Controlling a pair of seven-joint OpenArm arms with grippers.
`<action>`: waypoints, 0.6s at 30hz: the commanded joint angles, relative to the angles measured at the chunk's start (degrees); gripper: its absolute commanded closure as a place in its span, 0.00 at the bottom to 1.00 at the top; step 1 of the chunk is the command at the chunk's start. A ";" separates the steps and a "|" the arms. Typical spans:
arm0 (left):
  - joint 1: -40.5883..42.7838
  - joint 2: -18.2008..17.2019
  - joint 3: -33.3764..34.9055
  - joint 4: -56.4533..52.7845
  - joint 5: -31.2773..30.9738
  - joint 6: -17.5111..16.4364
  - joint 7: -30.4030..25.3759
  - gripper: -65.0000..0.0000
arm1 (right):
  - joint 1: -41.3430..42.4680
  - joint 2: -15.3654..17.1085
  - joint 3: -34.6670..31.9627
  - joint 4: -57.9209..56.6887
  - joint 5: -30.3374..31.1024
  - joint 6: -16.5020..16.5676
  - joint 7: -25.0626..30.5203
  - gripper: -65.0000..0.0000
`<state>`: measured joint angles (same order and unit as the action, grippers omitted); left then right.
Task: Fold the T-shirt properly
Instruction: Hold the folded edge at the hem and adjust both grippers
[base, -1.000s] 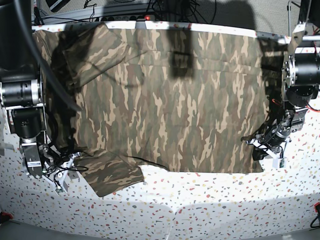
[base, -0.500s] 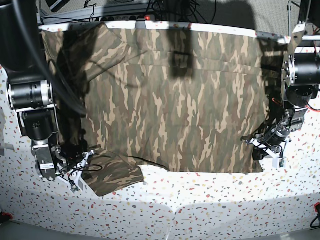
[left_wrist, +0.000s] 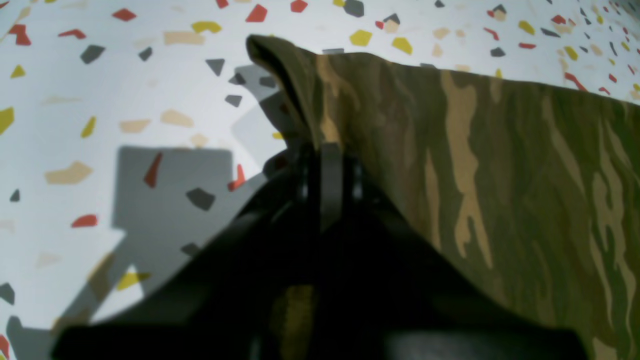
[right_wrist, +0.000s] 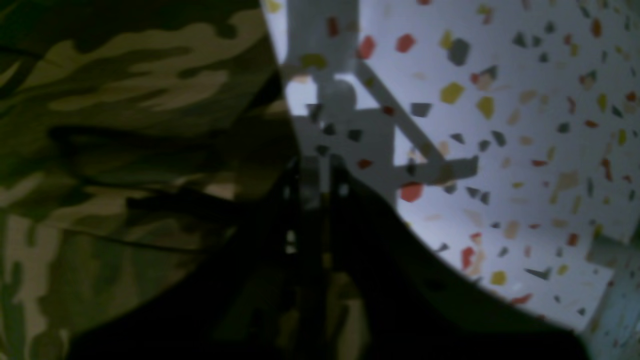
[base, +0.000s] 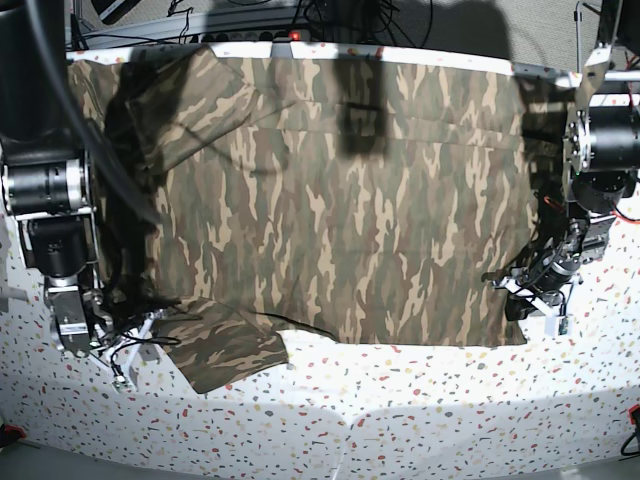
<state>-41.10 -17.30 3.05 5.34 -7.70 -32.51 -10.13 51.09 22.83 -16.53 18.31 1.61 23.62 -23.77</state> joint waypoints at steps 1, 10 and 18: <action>-1.14 -0.48 0.15 0.17 0.66 0.55 1.46 1.00 | 2.43 0.44 0.17 0.57 0.07 -0.37 1.75 1.00; -3.82 -0.48 0.15 0.22 0.61 0.44 2.67 1.00 | 3.02 0.72 0.17 0.81 0.07 -0.24 4.39 1.00; -5.07 -0.46 0.04 0.22 0.61 0.33 6.19 1.00 | 3.19 1.49 0.17 0.81 0.09 -0.04 4.72 1.00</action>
<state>-44.58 -17.32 3.09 5.13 -7.09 -31.92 -3.88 51.59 23.46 -16.53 18.31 1.65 23.83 -19.99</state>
